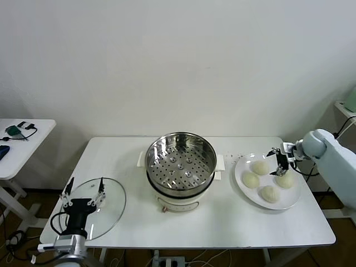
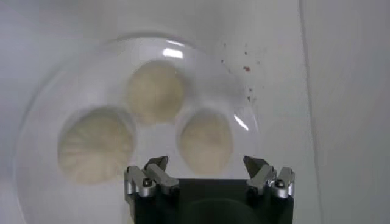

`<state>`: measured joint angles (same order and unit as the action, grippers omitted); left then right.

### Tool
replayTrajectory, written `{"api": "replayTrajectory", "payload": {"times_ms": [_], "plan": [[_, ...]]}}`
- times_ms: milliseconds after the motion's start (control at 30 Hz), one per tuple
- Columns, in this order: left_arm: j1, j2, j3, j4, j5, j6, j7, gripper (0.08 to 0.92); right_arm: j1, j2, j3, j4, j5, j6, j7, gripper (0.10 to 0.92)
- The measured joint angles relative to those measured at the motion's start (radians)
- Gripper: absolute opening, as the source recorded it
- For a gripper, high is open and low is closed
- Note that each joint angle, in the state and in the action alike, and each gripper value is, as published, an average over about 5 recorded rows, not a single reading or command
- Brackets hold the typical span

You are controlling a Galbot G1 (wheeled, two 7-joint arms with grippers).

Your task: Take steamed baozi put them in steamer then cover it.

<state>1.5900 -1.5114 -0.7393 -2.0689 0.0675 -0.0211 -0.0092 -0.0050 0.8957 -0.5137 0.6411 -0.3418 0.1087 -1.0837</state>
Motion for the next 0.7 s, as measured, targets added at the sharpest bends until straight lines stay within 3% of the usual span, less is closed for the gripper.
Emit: {"api": "replayTrajectory", "payload": {"times_ms": [700], "plan": [[0.003,0.007,-0.045,0.023,-0.017,0.000,0.000,0.823,0.056,0.218,0.041,-0.303,-0.165,0.050,-0.002,0.820]]}}
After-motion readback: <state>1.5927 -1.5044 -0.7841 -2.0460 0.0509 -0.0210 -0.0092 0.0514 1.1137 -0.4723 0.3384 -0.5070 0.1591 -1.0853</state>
